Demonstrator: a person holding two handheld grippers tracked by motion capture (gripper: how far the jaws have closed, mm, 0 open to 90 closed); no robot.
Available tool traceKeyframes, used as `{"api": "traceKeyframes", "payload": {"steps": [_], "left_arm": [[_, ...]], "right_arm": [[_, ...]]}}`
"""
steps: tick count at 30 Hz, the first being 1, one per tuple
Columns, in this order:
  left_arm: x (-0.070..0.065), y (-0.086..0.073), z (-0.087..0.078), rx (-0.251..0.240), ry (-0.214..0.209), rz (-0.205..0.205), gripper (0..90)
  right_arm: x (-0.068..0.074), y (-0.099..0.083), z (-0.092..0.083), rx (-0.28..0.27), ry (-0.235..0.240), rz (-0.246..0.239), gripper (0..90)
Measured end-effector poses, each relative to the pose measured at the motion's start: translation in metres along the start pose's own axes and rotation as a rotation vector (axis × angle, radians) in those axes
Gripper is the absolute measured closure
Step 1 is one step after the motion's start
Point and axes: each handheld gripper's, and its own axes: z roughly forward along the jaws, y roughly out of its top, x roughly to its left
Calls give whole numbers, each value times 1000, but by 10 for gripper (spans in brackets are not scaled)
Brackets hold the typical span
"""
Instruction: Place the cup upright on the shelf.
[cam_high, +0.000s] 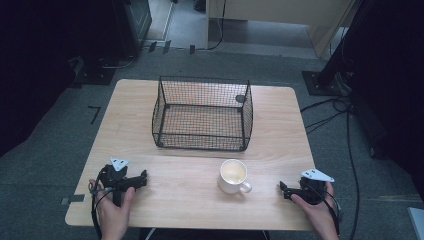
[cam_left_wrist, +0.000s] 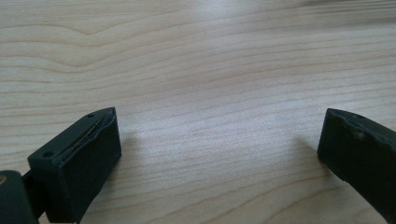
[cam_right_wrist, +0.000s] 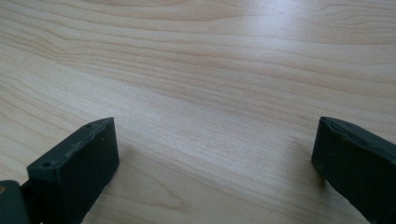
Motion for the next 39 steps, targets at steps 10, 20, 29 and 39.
{"api": "traceKeyframes", "payload": {"steps": [10,20,29,39], "left_arm": [[0,0,0,0,0,1,0],[0,0,0,0,0,1,0],[0,0,0,0,0,1,0],[0,0,0,0,0,1,0]], "right_arm": [[15,5,-13,-64,69,-18,7],[40,20,-29,-150,148,-41,11],[63,31,-39,-202,239,-55,13],[83,36,-39,-215,307,-64,13]]}}
